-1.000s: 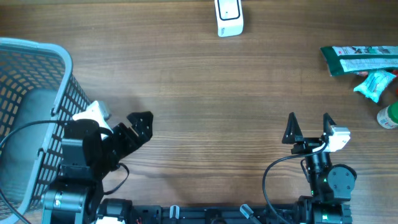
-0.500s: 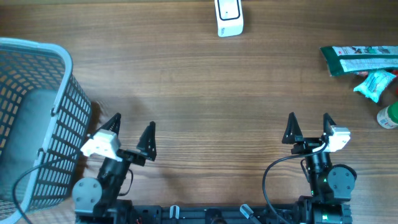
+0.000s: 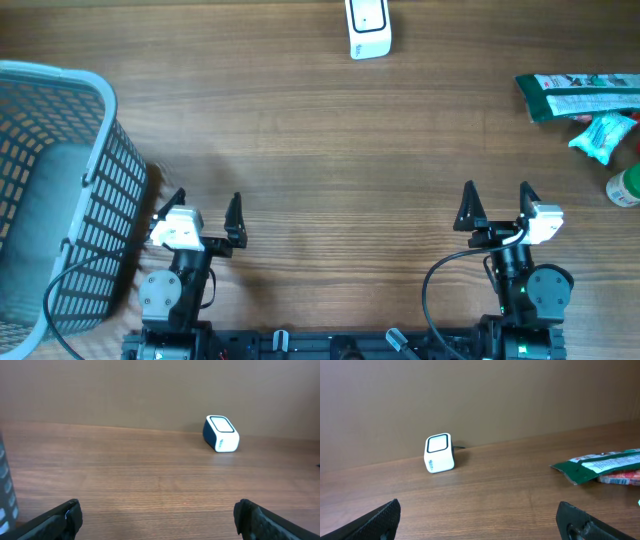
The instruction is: Scan the item barcode
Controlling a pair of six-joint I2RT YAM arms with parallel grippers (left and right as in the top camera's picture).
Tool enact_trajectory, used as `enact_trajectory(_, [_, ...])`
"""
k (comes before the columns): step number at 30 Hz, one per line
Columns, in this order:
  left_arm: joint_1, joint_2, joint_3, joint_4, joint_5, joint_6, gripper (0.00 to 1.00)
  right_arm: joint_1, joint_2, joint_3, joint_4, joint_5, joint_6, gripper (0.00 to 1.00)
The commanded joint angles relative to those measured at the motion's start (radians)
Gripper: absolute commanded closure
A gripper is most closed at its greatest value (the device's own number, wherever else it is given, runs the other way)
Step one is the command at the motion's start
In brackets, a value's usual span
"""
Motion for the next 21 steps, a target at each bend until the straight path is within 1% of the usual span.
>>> enact_trajectory(1, [0.008,-0.011,-0.013,0.003,-0.028,0.032,0.00,-0.005,-0.011,-0.001,0.005,0.018,0.013,0.00])
enact_trajectory(9, [0.010,-0.011,-0.013,0.005,-0.027,0.031,0.00,-0.005,-0.011,-0.001,0.005,0.018,0.013,0.00])
enact_trajectory(15, [0.069,-0.011,-0.013,0.005,-0.027,0.031,0.00,-0.005,-0.011,-0.001,0.005,0.018,0.013,0.00])
enact_trajectory(21, [0.069,-0.009,-0.013,0.005,-0.027,0.031,0.00,-0.005,-0.011,-0.001,0.005,0.018,0.013,0.00])
